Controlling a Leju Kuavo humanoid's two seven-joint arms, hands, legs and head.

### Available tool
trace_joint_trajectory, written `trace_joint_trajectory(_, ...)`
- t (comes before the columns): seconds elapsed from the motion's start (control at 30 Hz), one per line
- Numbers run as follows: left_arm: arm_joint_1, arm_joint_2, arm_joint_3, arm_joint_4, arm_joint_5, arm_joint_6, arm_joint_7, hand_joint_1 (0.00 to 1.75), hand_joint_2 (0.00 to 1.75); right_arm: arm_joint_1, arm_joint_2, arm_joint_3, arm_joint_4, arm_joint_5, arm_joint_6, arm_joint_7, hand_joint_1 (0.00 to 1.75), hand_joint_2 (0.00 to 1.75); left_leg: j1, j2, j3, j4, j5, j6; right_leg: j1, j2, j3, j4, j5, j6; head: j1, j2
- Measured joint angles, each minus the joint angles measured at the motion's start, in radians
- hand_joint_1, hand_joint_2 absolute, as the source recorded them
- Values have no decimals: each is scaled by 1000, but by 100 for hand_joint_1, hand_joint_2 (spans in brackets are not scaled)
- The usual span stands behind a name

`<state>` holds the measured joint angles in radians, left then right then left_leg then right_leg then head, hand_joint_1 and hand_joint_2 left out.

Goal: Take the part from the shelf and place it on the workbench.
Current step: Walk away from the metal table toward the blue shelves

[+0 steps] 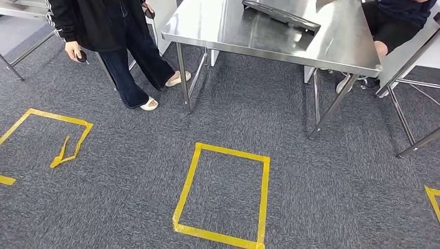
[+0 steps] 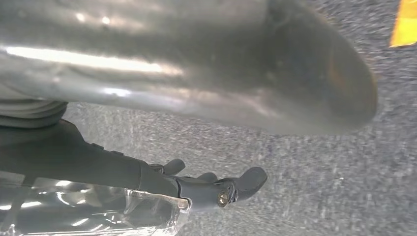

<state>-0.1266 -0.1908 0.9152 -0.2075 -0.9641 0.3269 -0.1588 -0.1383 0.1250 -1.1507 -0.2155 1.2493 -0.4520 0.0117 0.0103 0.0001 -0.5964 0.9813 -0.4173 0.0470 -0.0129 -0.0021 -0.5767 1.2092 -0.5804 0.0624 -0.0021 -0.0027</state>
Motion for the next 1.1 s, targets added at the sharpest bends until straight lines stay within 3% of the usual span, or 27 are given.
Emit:
trace_joint_trajectory(0.07, -1, 0, 0, 0, 1, 0, 0, 0, 0, -2, -1, 0, 0, 8, 0, 4, 0, 0, -1, -8, -15, 1, 18, -9, 1, 23, 108, -161, 35, 3, 0, 0)
trace_joint_trajectory(0.1, -1, -1, 0, 0, 1, 0, -1, 0, 0, -3, -1, 0, 0, 12, 1, 6, 0, 0, -3, -12, -21, 1, 27, -15, 3, 36, 148, -226, 40, -2, -1, 0)
trace_joint_trajectory(0.13, -2, -1, 0, 0, 2, 0, -2, 0, 0, -4, -1, 0, 0, 15, 1, 9, 0, 0, -5, -17, -25, 0, 36, -21, 6, 45, 167, -263, 38, -8, -1, 0)
trace_joint_trajectory(0.23, -1, 0, 0, 0, 8, 1, -7, 0, 0, -3, 0, 1, 0, 23, 2, 19, 0, 0, -4, -29, -34, -2, 49, -39, 4, 29, 158, -278, 45, -31, -2, 0)
trace_joint_trajectory(0.27, 0, 0, 1, 0, 10, 1, -8, 0, 0, -3, 0, 2, 0, 26, 2, 22, 0, 0, -2, -28, -43, 15, 29, -43, 0, 21, 154, -279, 52, -43, -3, 0)
trace_joint_trajectory(0.33, 0, 0, 1, 0, 11, 2, -10, 0, 0, -4, -1, 2, 0, 29, 2, 25, 0, 0, 1, -18, -79, 110, -54, -51, -4, 2, 143, -280, 64, -61, -5, 0)
trace_joint_trajectory(0.4, 1, 1, 1, 0, 11, 2, -10, 0, 0, -2, -1, 2, 0, 30, 5, 26, 0, 0, 3, -14, -122, 246, -128, -60, -1, -18, 130, -279, 74, -67, -6, 0)
trace_joint_trajectory(0.43, 2, 1, 1, 0, 11, 2, -10, 0, 0, -1, -1, 2, 0, 30, 6, 27, 0, 0, 5, -13, -130, 289, -138, -64, 0, -28, 125, -279, 77, -67, -6, 0)
trace_joint_trajectory(0.47, 3, 1, 1, 0, 11, 2, -9, 0, 0, 0, -1, 2, 0, 30, 8, 28, 0, 0, 7, -10, -116, 290, -128, -67, 0, -39, 121, -278, 79, -65, -6, 0)
trace_joint_trajectory(0.53, 3, 2, 1, 0, 11, 2, -9, 0, 0, -1, -1, 2, 0, 32, 11, 30, 0, 0, 13, 14, -32, 179, -79, -70, -1, -58, 122, -274, 80, -60, -6, 0)
trace_joint_trajectory(0.57, 2, 2, 1, 0, 12, 3, -8, 0, 0, -2, -1, 3, 0, 33, 12, 31, 0, 0, 12, 36, 18, 103, -61, -70, 1, -67, 119, -269, 78, -56, -8, 0)
trace_joint_trajectory(0.63, 0, 2, 1, 0, 13, 4, -9, 0, 0, -4, -2, 3, 0, 35, 15, 33, 0, 0, 6, 63, 66, 20, -48, -59, 8, -81, 118, -260, 74, -46, -7, 0)
trace_joint_trajectory(0.7, 0, 3, 1, 0, 14, 5, -9, 0, 0, -7, -1, 4, 0, 36, 18, 35, 0, 0, 0, 50, 58, 13, -51, -38, 12, -95, 117, -255, 74, -35, -6, 0)
trace_joint_trajectory(0.77, 1, 3, 2, 0, 15, 6, -9, 0, 0, -10, -1, 8, 0, 38, 19, 37, 0, 0, 2, 30, 51, 6, -47, -22, 10, -83, 105, -237, 61, -27, -6, 0)
trace_joint_trajectory(0.83, 0, 3, 2, 0, 15, 6, -11, 0, 0, -9, 0, 12, 0, 39, 19, 38, 0, 0, 4, 12, 44, 3, -37, -7, 6, -38, 58, -142, 11, -30, -3, 0)
trace_joint_trajectory(0.9, -1, 3, 2, 0, 17, 6, -13, 0, 0, -7, 0, 13, 0, 40, 20, 40, 0, 0, 2, -8, 34, 3, -31, 1, 5, -9, -12, 6, -45, -35, 0, 0)
trace_joint_trajectory(0.93, 0, 3, 2, 0, 18, 6, -13, 0, 0, -5, 0, 14, 0, 41, 20, 41, 0, 0, 1, -19, 31, 3, -28, 3, 5, -5, -36, 54, -57, -34, 0, 0)
trace_joint_trajectory(0.97, 2, 3, 2, 0, 19, 6, -14, 0, 0, -5, 0, 15, 0, 43, 21, 42, 0, 0, 0, -31, 29, 3, -26, 3, 5, -3, -42, 62, -52, -29, 0, 0)
trace_joint_trajectory(1.03, 4, 2, 3, 0, 20, 6, -14, 0, 0, -5, 0, 19, 0, 45, 22, 44, 0, 0, 0, -55, 28, 3, -21, 0, 5, 9, 7, -43, 2, -16, 0, 0)
trace_joint_trajectory(1.1, 3, 1, 3, 0, 20, 6, -15, 0, 0, -7, -1, 22, 0, 47, 22, 45, 0, 0, -2, -76, 25, 4, -16, -7, 5, 48, 73, -192, 57, -14, 0, 0)
